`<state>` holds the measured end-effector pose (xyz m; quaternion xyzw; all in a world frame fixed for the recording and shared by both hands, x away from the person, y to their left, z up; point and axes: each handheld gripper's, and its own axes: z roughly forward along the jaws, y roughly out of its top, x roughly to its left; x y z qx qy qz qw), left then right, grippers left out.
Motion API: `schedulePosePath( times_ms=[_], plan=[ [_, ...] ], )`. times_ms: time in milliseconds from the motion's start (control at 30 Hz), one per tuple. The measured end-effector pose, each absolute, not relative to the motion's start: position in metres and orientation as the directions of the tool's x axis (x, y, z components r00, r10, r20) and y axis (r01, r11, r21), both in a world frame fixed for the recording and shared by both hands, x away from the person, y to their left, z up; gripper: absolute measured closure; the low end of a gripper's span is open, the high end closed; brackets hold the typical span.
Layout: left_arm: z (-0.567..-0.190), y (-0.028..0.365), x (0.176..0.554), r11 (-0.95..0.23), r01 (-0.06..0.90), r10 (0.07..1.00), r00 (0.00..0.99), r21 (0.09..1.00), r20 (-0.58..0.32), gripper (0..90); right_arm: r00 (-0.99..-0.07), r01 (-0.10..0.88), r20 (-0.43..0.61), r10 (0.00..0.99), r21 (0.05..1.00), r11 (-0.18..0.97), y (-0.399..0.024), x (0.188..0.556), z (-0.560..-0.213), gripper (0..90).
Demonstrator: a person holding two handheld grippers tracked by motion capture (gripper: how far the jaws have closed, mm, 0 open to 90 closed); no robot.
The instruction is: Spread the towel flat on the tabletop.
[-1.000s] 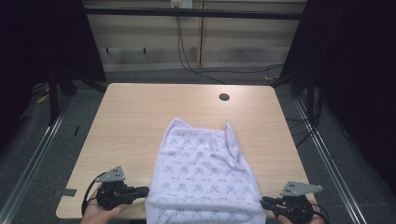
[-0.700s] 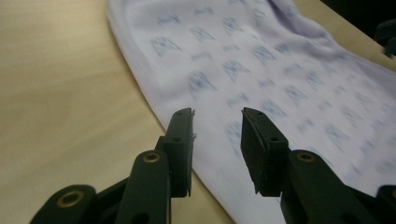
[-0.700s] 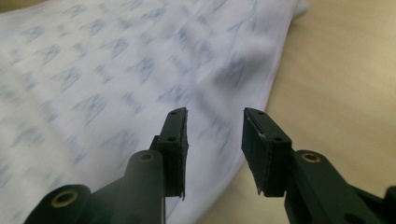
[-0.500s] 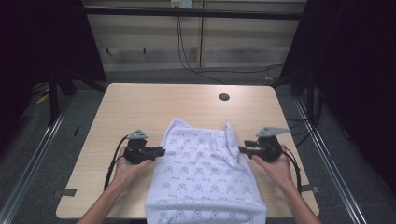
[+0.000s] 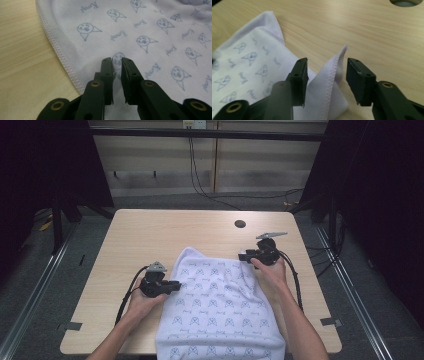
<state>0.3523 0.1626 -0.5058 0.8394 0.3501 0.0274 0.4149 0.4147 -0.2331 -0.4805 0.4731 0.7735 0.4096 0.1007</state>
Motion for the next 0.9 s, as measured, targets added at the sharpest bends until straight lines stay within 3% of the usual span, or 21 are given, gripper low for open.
schedulePosePath(
  times_ms=[100, 233, 367, 533, 700, 900],
  plan=[
    [-0.505, 0.162, 0.35, -0.42, 0.557, 0.618, 0.754, 0.717, -0.224, 80.0, -0.525, 0.64, 0.213, 0.824, 0.737, 0.216, -0.232, 0.416, -0.48, 83.2],
    [-0.503, 0.167, 0.344, -0.427, 0.56, 0.62, 0.753, 0.709, -0.221, 75.4, -0.528, 0.588, 0.183, 0.829, 0.783, 0.202, -0.241, 0.409, -0.46, 85.8],
    [-0.501, 0.171, 0.33, -0.456, 0.543, 0.621, 0.762, 0.706, -0.184, 70.6, -0.513, 0.508, 0.138, 0.847, 0.844, 0.171, -0.261, 0.387, -0.435, 85.8],
    [-0.5, 0.173, 0.32, -0.462, 0.542, 0.616, 0.766, 0.702, -0.185, 66.1, -0.475, 0.511, 0.107, 0.873, 0.842, 0.175, -0.287, 0.363, -0.444, 84.4],
    [-0.499, 0.174, 0.32, -0.445, 0.572, 0.599, 0.762, 0.689, -0.246, 60.4, -0.444, 0.616, 0.076, 0.893, 0.75, 0.243, -0.299, 0.351, -0.471, 71.7],
    [-0.493, 0.18, 0.333, -0.39, 0.581, 0.622, 0.738, 0.715, -0.261, 64.8, -0.448, 0.565, 0.043, 0.893, 0.788, 0.245, -0.294, 0.33, -0.461, 61.6]
  ],
)
